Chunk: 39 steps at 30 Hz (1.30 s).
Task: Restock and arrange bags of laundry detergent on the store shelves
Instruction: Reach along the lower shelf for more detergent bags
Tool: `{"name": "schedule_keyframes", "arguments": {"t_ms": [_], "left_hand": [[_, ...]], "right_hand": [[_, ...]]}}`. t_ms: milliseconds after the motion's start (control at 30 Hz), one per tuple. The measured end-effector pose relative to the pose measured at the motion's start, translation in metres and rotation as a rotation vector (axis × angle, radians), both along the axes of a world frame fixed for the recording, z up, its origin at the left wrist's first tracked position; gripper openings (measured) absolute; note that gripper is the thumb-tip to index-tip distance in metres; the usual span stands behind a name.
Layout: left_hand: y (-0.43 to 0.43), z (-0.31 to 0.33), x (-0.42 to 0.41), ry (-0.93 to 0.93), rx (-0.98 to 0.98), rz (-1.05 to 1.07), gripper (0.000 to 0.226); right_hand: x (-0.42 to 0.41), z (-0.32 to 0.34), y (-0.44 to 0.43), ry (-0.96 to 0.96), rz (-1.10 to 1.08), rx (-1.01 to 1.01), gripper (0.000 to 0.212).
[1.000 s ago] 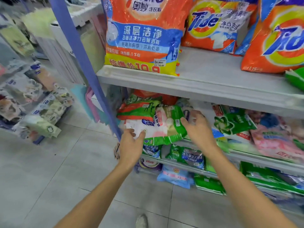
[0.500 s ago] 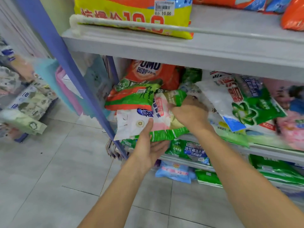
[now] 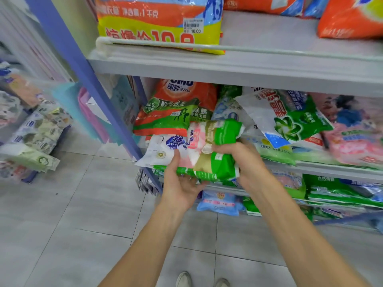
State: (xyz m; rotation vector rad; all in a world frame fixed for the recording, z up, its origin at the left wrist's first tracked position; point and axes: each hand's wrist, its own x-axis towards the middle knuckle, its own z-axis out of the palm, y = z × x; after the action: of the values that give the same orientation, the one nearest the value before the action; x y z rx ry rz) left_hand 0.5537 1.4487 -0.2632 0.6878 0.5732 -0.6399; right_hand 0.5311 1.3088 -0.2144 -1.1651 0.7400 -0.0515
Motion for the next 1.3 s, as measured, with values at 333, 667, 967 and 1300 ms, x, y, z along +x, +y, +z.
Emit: {"name": "schedule_keyframes", "arguments": {"t_ms": [333,667,967,1300], "left_hand": [[0.016,0.041,-0.079,-0.169,0.06,-0.308,0.02],[0.003,0.122,-0.127,-0.557,0.056,-0.768,0.073],[-0.084,0.174,-0.187,-0.328,-0.105,-0.82,0.045],[-0.18,0.201,-0.281,-0.549,-0.104,-1.098,0.047]], "right_hand": [[-0.16,0.008,0.011,-0.117,-0.061,0.429,0.11],[-0.254,0.118,-0.025,0.038,0.019,0.012,0.074],[-0.348,0.156,-0.043,-0.162,-0.385,-0.089,0.037],[-0.462,0.138,-0.1,-0.237,-0.669,-0.078,0.061]]}}
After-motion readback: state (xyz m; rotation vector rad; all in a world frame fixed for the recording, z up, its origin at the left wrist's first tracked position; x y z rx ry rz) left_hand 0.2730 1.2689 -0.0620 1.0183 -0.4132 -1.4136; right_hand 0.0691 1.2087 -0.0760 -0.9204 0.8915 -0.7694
